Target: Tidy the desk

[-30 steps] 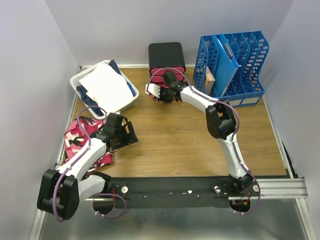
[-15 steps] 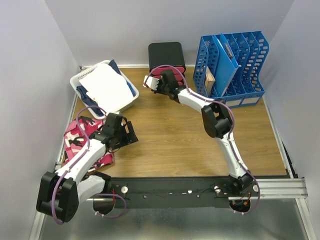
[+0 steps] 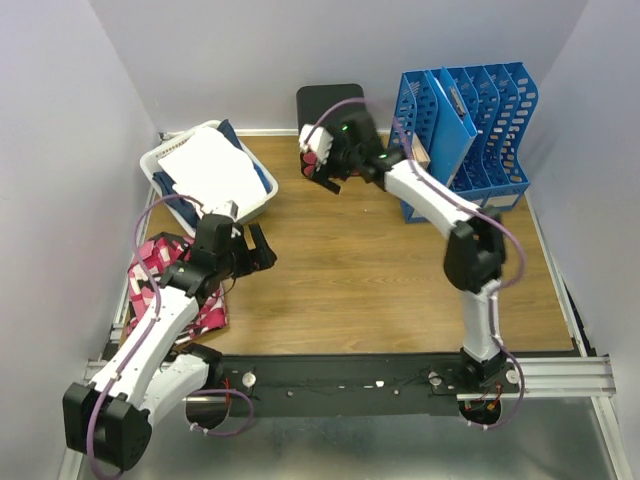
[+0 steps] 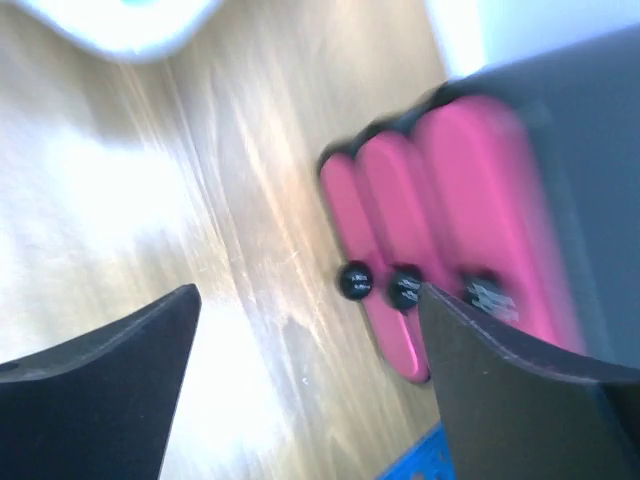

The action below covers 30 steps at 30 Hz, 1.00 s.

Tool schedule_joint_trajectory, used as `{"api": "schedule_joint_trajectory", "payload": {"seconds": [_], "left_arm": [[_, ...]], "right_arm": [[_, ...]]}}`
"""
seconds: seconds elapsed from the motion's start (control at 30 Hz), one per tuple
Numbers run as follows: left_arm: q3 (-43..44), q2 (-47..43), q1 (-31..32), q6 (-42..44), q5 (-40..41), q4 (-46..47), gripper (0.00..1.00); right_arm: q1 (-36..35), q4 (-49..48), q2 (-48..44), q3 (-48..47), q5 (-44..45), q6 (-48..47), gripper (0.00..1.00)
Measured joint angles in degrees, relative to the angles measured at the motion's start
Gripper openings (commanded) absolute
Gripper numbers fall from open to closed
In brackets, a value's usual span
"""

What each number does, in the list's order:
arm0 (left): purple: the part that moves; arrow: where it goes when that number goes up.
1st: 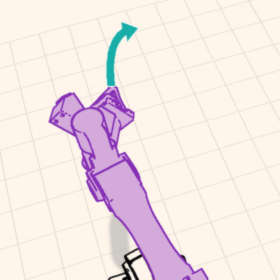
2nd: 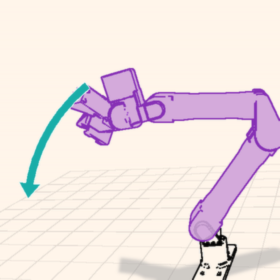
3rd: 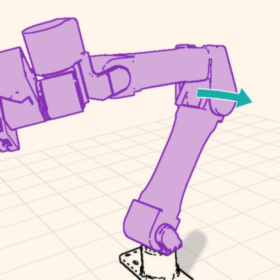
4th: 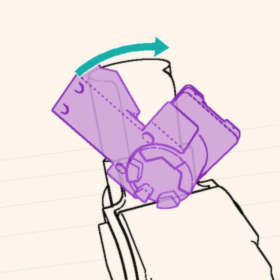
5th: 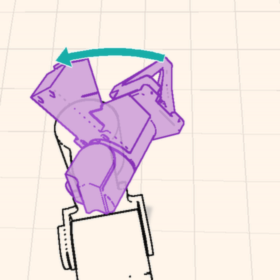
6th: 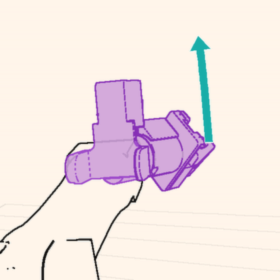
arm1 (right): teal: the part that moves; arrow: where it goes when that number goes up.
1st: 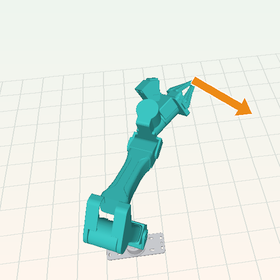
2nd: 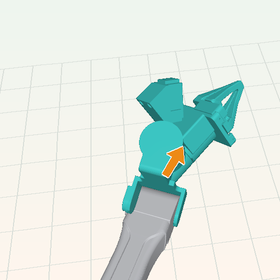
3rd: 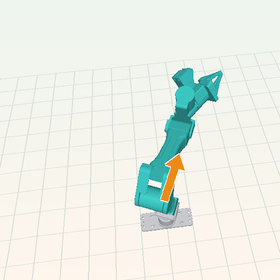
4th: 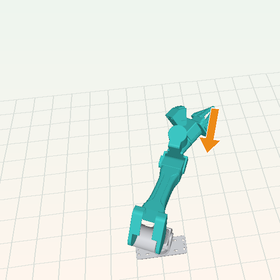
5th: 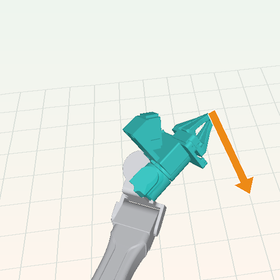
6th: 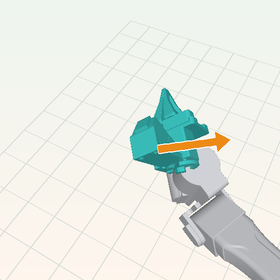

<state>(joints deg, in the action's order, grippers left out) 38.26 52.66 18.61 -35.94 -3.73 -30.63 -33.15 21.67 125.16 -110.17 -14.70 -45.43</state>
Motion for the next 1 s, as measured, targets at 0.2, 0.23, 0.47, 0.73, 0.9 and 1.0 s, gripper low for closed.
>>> {"api": "schedule_joint_trajectory", "payload": {"seconds": [0.2,0.23,0.47,0.73,0.9,1.0], "left_arm": [[11.28,-2.51,0.00,4.24,0.90,-0.50,0.99],[13.64,-2.47,0.00,4.98,1.64,-0.46,0.99],[29.81,1.14,0.00,8.41,4.72,-0.55,0.99],[39.76,4.46,0.00,10.62,6.03,-0.42,0.99],[39.82,4.37,0.00,11.21,6.43,-0.79,0.99],[39.54,4.00,0.00,11.34,6.82,-1.40,0.99]], "right_arm": [[3.17,-1.44,-22.21,5.77,1.16,15.28,1.00],[3.78,-1.97,-24.98,6.36,2.73,17.46,1.00],[14.03,-6.99,-41.11,12.37,15.58,32.00,1.00],[16.00,-12.94,-52.52,22.12,33.86,34.91,1.00],[19.56,-14.91,-55.82,23.89,39.56,34.97,1.00],[21.38,-15.15,-57.57,25.31,40.61,35.21,1.00]]}}
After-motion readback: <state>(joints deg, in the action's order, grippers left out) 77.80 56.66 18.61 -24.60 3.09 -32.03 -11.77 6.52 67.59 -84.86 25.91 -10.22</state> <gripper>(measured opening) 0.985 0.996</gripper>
